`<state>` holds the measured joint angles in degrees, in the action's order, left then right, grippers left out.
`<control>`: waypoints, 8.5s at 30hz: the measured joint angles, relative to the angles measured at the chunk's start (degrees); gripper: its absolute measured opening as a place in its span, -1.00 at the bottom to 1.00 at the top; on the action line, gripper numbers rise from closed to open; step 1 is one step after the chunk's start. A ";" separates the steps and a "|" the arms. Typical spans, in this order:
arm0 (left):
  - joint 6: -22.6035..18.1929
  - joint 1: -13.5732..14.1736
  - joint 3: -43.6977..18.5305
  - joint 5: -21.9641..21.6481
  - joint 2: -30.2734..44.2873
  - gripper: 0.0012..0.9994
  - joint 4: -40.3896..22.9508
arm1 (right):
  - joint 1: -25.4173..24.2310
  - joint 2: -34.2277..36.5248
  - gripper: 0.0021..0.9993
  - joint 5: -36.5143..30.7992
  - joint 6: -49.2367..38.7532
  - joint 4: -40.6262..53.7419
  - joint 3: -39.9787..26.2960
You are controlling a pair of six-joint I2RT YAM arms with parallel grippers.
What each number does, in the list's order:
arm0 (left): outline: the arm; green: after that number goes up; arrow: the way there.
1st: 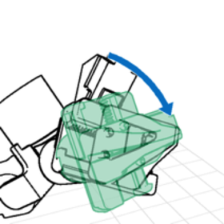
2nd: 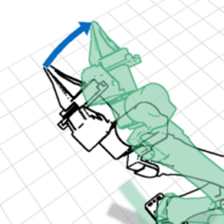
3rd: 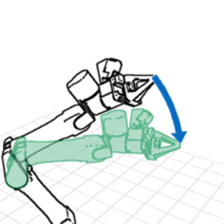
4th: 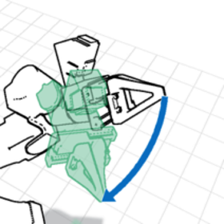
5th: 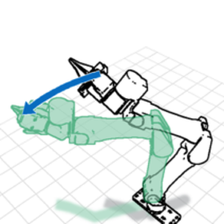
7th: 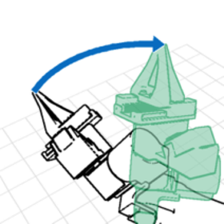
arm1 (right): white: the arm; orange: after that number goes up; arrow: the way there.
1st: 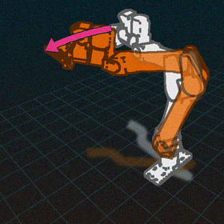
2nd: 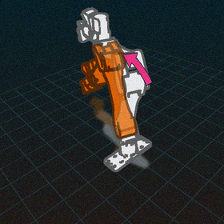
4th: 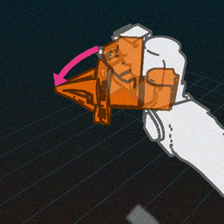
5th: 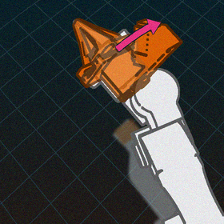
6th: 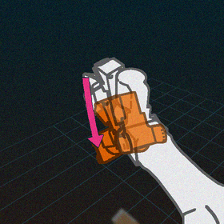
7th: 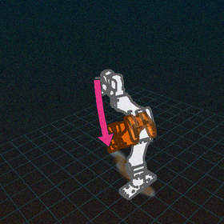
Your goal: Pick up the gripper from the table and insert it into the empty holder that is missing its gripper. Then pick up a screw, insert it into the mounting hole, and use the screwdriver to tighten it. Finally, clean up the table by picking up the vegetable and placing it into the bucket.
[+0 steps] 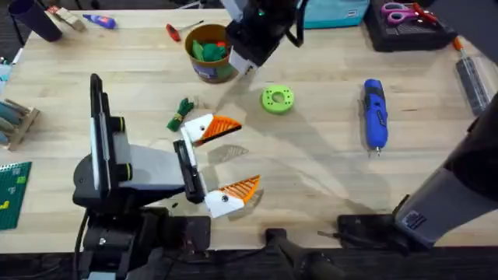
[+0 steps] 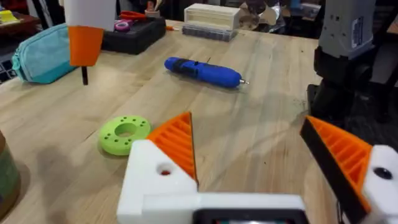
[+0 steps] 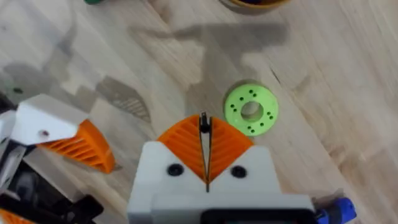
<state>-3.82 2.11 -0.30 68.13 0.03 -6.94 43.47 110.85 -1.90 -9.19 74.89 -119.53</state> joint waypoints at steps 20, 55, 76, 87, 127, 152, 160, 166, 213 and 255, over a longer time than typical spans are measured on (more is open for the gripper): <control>0.00 0.00 0.00 0.01 0.00 0.96 0.00 | 15.32 0.00 -0.99 -0.02 -10.15 7.61 -13.81; -0.01 0.00 0.00 0.01 0.02 0.96 0.00 | 19.51 2.62 -0.99 -0.03 -15.10 10.86 -12.36; -0.01 0.00 0.00 0.01 0.02 0.96 0.00 | 19.51 2.62 -0.99 -0.01 -14.84 9.44 -10.38; 0.01 0.00 0.00 0.01 0.00 0.96 0.00 | 19.51 2.62 -0.99 -0.01 -14.84 8.96 -9.39; -0.01 0.00 0.00 0.01 0.00 0.96 0.00 | 19.51 2.62 -0.99 0.01 -14.82 7.43 -7.67; -0.01 0.00 0.00 0.01 0.00 0.96 0.00 | 20.12 2.62 -0.99 0.01 -14.78 7.43 -7.67; 0.07 0.00 0.00 -0.01 0.00 0.96 -0.02 | 20.12 2.62 -0.99 0.01 -14.63 7.39 -6.62; 0.18 0.00 0.00 0.01 0.02 0.96 -0.02 | 20.12 2.62 -0.99 0.01 -14.62 7.39 -6.51; 0.18 0.00 0.00 0.01 0.01 0.96 -0.02 | 19.99 2.62 -0.99 0.00 -14.62 6.14 -6.28; 0.43 0.00 0.00 0.02 0.01 0.96 -0.04 | 19.96 2.47 -0.99 0.87 -14.41 4.68 -2.89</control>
<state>-3.40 2.11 -0.30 68.15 0.05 -6.98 63.43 113.32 -1.03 -23.59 79.58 -122.42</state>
